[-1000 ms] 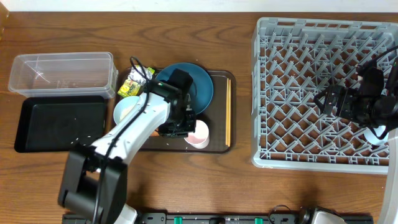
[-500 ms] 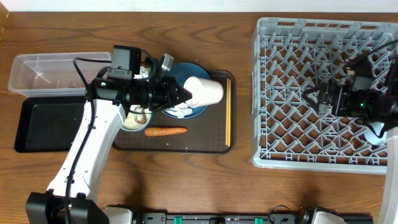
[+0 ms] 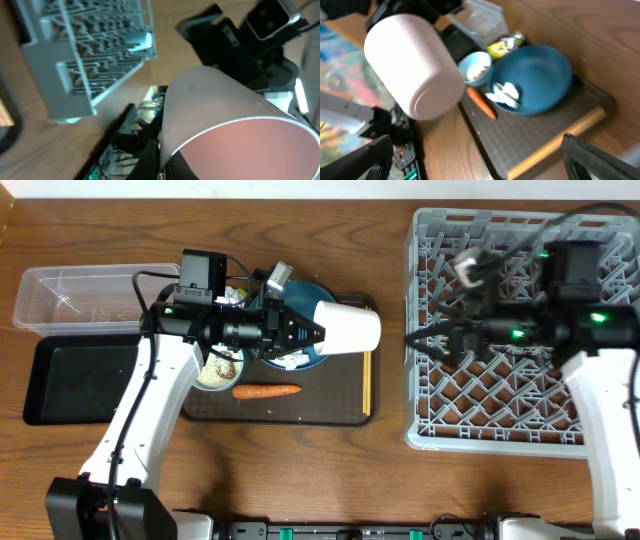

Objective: Sort waste into correct bins and load items into the dishwasher rack
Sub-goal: 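Lift the pink cup and hand it to the right gripper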

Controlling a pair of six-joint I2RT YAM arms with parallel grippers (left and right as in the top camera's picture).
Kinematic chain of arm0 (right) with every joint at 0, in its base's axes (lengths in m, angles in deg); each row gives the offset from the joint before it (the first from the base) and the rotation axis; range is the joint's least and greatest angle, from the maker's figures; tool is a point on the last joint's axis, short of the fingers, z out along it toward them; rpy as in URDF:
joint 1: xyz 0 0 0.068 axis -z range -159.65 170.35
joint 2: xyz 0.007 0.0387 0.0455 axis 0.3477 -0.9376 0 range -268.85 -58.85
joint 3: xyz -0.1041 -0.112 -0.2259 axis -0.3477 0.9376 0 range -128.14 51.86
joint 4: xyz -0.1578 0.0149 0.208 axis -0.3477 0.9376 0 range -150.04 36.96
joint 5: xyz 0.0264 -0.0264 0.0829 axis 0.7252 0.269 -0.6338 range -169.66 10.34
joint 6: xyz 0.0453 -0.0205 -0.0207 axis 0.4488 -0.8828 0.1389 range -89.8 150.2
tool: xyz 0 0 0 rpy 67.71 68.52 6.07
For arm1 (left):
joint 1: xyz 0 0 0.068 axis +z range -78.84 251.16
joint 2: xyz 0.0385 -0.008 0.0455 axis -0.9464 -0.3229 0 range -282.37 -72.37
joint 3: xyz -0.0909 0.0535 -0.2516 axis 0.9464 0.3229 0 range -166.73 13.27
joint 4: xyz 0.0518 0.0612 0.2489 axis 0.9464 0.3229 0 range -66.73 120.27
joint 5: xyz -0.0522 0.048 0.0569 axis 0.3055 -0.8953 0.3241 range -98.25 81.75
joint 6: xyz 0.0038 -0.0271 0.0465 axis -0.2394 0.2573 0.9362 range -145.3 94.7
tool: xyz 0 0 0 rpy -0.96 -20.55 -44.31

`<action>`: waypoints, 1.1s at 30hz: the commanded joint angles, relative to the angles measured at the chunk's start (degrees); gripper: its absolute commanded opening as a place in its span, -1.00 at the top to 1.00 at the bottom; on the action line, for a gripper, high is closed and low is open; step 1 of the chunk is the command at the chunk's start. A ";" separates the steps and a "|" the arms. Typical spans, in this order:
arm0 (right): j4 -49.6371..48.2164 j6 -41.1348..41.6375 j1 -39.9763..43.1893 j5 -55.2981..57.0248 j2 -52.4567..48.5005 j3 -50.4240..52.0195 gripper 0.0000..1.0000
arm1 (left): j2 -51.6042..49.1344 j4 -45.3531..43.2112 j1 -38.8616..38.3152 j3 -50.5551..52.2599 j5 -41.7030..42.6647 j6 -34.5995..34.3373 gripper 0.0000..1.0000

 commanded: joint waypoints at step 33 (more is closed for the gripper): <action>-13.11 -1.64 -16.85 -2.86 -2.86 -0.09 0.15 | -0.11 -0.07 0.13 -0.87 3.02 1.18 0.53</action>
